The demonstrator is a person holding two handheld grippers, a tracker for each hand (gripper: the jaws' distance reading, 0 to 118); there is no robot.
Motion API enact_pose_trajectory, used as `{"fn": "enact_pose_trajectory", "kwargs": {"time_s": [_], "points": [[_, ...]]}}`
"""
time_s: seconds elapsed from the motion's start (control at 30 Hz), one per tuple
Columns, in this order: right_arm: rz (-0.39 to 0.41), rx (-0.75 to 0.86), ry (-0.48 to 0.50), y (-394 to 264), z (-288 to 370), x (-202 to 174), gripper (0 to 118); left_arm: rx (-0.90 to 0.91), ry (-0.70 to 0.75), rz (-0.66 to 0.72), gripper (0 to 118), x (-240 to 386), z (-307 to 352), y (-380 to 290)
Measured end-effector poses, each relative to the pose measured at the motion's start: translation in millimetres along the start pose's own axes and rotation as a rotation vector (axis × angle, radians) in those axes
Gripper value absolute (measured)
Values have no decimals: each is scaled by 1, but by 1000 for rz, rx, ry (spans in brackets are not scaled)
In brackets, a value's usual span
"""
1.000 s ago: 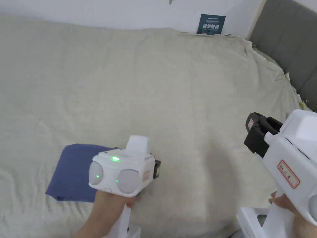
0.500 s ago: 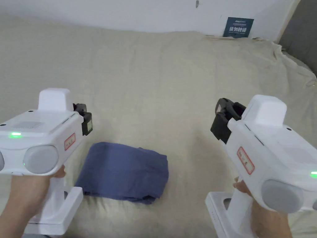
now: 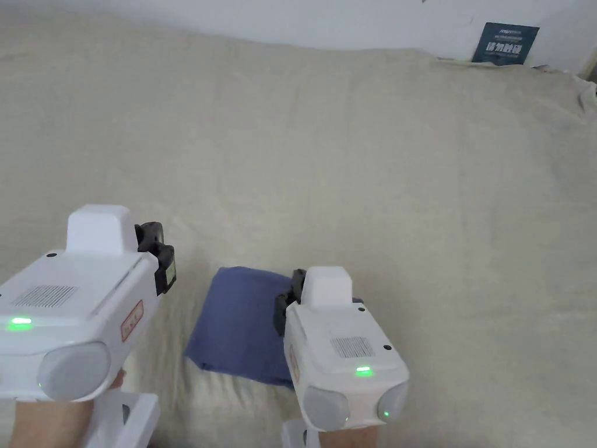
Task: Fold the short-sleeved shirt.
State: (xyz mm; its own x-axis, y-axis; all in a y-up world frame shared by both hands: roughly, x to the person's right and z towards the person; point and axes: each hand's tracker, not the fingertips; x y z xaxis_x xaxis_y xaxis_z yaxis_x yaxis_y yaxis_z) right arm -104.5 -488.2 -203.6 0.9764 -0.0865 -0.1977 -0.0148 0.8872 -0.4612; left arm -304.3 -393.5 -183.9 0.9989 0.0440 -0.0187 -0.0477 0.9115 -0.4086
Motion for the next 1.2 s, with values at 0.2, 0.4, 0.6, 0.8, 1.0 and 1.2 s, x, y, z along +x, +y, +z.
{"fn": "enact_pose_trajectory", "kwargs": {"time_s": [0.2,0.4,0.6,0.8,1.0,1.2], "points": [[5,-119,-1,-40,-22,-6,0,-50,1,18,0,-10,-12,-13],[-6,-112,-2,-40,-24,-5,0,-90,-34,48,15,-20,-23,-13],[-2,-118,1,-37,-23,-5,0,-336,-399,268,118,-46,-65,-1],[-35,-127,14,-35,-22,-2,0,-631,-637,456,118,-61,-123,-11],[-45,-132,22,-34,-23,0,0,-888,-688,495,95,-67,-165,-38],[-60,-135,28,-34,-23,2,0,-928,-802,577,81,-65,-176,-51]]}}
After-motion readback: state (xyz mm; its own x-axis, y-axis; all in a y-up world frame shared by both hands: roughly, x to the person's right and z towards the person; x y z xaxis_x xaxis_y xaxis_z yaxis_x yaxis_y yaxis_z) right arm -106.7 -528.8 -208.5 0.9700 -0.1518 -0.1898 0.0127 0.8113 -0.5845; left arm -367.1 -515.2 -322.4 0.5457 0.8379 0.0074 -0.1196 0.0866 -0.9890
